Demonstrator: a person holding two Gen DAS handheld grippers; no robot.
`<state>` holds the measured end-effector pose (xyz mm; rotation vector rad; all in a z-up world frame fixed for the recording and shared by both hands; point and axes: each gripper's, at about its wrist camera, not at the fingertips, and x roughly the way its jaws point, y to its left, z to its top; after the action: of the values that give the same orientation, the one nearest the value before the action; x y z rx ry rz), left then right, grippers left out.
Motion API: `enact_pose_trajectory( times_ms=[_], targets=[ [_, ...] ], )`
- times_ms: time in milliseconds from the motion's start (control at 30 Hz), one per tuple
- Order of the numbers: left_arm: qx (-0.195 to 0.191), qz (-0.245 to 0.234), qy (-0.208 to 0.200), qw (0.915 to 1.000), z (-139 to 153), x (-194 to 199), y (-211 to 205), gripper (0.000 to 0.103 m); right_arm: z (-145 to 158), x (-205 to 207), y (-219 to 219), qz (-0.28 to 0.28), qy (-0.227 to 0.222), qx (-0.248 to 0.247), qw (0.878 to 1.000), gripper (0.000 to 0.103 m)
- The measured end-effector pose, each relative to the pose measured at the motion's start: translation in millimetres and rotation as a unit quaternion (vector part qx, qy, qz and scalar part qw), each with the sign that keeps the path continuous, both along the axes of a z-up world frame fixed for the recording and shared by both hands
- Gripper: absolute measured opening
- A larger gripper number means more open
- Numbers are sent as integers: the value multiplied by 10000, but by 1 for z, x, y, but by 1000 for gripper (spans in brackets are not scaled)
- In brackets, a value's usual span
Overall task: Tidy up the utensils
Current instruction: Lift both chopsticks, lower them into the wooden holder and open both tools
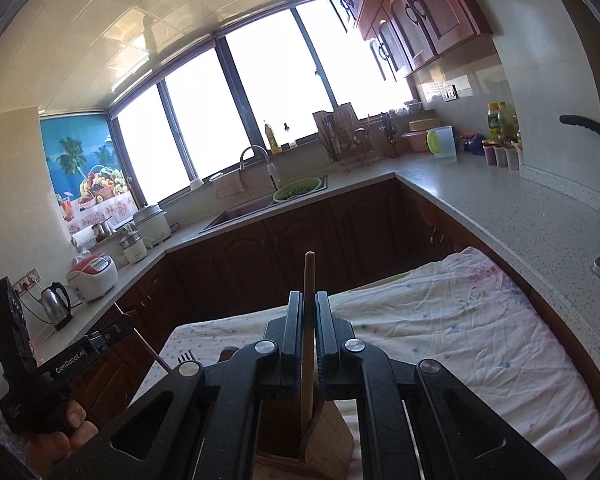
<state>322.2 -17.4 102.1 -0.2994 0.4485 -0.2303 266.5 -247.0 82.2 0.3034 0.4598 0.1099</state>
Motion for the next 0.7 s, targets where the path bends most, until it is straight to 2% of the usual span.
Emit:
enact_pose_trajectory(
  times_ms=[200, 467, 533, 600, 633, 667, 700],
  targets=[
    [320, -69, 34, 9995, -6, -3, -13, 5, -23, 2, 1, 43, 244, 41, 9997, 7],
    [372, -82, 67, 9992, -5, -2, -13, 6, -21, 5, 0, 70, 299, 71, 9995, 7],
    [380, -92, 117, 9992, -3, -1, -15, 5, -21, 5, 0, 86, 325, 91, 9994, 12],
    [324, -131, 159, 9993, -2, -3, -13, 8, -22, 6, -1, 108, 336, 143, 9993, 12],
    [294, -153, 177, 9993, -1, -5, -12, 16, -20, 5, -1, 123, 330, 162, 9992, 13],
    [278, -130, 204, 9993, 0, -8, -11, 34, -19, 4, -3, 113, 316, 176, 9993, 19],
    [256, -81, 185, 9995, 2, -12, -9, 43, -17, 1, -4, 124, 274, 224, 9993, 37]
  ],
)
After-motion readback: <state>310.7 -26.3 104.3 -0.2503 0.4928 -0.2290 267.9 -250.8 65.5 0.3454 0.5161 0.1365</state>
